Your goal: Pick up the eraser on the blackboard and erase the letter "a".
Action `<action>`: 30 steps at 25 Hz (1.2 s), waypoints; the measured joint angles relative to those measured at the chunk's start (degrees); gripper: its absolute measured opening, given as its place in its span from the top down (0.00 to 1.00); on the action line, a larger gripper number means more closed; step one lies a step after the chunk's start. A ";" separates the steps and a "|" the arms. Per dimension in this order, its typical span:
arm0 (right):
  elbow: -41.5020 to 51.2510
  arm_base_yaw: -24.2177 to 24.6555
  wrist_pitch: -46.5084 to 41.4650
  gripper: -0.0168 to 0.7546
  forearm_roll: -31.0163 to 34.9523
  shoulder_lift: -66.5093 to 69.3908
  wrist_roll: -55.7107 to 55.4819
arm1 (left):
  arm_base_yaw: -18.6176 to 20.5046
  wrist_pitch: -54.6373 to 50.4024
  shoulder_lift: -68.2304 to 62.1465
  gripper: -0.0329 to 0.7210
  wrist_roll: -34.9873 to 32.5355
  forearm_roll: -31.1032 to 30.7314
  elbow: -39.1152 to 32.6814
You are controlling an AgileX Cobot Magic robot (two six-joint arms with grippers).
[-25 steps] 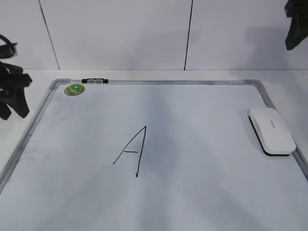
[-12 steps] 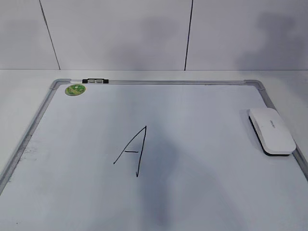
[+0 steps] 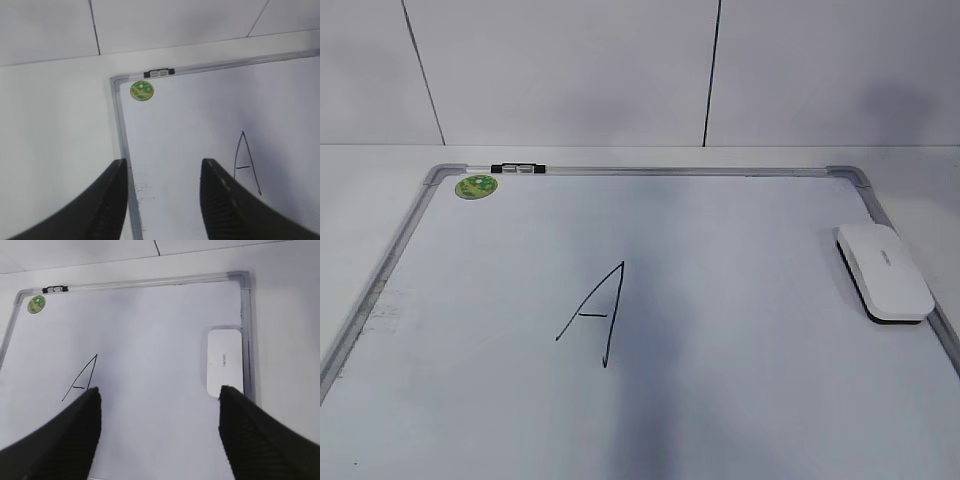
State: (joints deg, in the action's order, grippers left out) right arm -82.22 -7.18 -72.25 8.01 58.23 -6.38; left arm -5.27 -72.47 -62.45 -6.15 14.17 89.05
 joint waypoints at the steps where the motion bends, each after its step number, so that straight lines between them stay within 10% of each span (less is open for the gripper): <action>1: 1.27 0.00 -0.04 0.22 0.24 -1.83 0.00 | -1.35 0.00 1.15 0.48 0.00 -0.21 0.00; 11: 11.57 0.00 -0.61 0.22 0.52 -25.12 0.00 | -8.19 -0.67 13.65 0.48 1.38 -1.80 -2.86; 30: 34.11 0.00 -0.97 0.22 0.52 -48.13 1.90 | -13.14 -0.93 37.41 0.50 1.65 -2.53 -32.16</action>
State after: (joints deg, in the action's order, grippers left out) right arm -48.11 -7.18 -73.22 8.53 10.10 -4.48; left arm -18.41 -73.40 -25.04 -4.51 11.64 56.89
